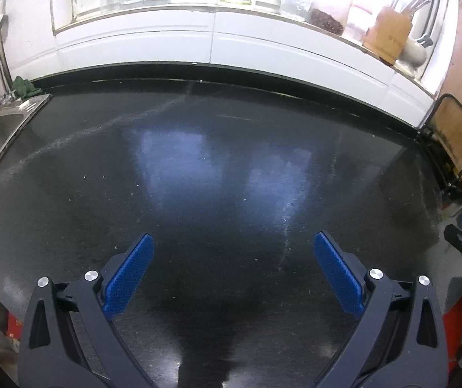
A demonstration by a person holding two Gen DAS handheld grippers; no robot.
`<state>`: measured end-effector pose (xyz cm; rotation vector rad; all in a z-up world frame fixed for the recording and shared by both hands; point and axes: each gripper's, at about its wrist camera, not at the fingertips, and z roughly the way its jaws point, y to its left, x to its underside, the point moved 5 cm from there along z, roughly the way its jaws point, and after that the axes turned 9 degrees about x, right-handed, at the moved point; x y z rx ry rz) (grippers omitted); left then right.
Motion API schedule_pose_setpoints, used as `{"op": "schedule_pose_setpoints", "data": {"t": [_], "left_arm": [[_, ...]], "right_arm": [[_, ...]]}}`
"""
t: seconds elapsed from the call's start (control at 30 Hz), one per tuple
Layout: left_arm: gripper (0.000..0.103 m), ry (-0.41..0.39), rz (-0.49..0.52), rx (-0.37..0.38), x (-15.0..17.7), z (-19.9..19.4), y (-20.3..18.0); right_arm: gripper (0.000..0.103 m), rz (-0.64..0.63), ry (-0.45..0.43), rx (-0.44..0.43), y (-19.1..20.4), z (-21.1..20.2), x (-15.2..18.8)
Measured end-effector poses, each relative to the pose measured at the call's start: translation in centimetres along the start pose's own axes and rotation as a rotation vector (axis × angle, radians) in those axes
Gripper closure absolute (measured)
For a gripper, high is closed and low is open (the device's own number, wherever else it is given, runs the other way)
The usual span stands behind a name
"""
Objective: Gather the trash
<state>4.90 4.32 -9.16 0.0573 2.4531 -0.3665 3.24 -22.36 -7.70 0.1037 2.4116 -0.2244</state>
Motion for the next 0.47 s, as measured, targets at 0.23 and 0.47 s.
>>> {"op": "schedule_pose_setpoints", "data": {"t": [0.23, 0.47], "left_arm": [[0.007, -0.020, 0.034, -0.038, -0.4, -0.1, -0.3], [0.007, 0.012, 0.028, -0.049, -0.9, 1.0, 0.2]], "right_arm": [[0.007, 0.008, 0.003, 0.006, -0.1, 0.0, 0.2], [0.007, 0.017, 0.017, -0.003, -0.4, 0.8, 0.4]]}}
